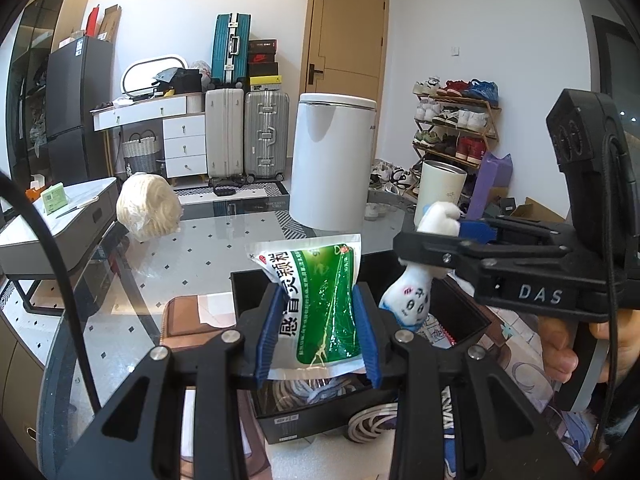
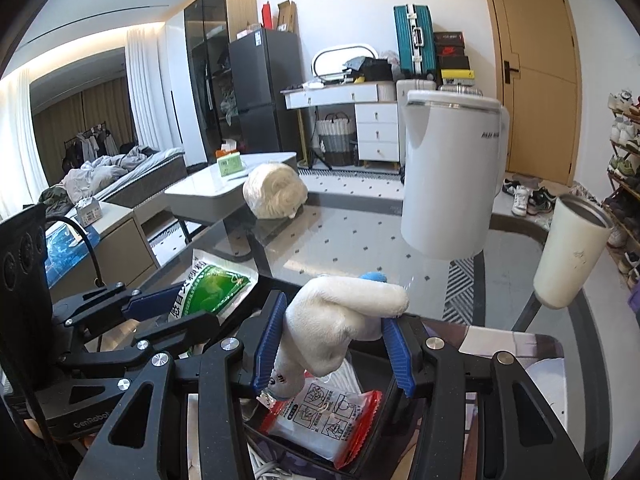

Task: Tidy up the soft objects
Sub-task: 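Lift the plush toy and green sachet and carry them over the black box, then lower both items into the box and open both tools, then withdraw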

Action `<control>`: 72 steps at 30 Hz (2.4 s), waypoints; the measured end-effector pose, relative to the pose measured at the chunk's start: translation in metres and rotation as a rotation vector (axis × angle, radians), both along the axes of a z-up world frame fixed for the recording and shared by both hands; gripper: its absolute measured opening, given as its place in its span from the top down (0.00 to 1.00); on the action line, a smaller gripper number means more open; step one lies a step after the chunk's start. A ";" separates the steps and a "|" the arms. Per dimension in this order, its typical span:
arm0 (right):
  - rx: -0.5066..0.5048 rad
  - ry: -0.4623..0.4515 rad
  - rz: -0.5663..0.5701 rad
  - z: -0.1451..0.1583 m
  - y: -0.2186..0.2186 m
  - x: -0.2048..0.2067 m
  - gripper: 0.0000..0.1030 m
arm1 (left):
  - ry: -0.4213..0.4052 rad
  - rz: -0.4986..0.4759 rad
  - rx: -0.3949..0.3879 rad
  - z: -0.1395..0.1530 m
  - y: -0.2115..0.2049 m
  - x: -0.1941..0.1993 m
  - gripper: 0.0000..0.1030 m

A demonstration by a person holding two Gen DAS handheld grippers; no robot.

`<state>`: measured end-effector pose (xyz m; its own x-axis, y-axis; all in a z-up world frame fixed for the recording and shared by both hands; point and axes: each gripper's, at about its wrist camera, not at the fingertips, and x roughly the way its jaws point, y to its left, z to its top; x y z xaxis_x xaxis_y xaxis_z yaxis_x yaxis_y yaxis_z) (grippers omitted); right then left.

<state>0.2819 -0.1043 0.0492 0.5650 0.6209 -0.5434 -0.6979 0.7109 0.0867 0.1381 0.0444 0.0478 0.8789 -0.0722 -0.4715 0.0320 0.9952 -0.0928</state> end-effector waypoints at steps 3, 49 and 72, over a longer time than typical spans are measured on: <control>-0.014 0.023 0.009 -0.005 0.004 0.006 0.53 | 0.007 0.000 -0.001 -0.002 0.000 0.002 0.66; -0.186 0.014 0.015 -0.021 0.002 0.000 0.21 | 0.078 -0.045 0.034 -0.027 -0.011 0.017 0.58; -0.094 0.098 -0.035 -0.026 -0.056 -0.049 0.01 | 0.097 0.041 -0.048 -0.028 0.000 -0.050 0.00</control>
<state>0.2329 -0.1607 0.0227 0.5271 0.5455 -0.6516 -0.6639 0.7429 0.0849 0.0877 0.0448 0.0199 0.8322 -0.0614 -0.5511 -0.0202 0.9898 -0.1408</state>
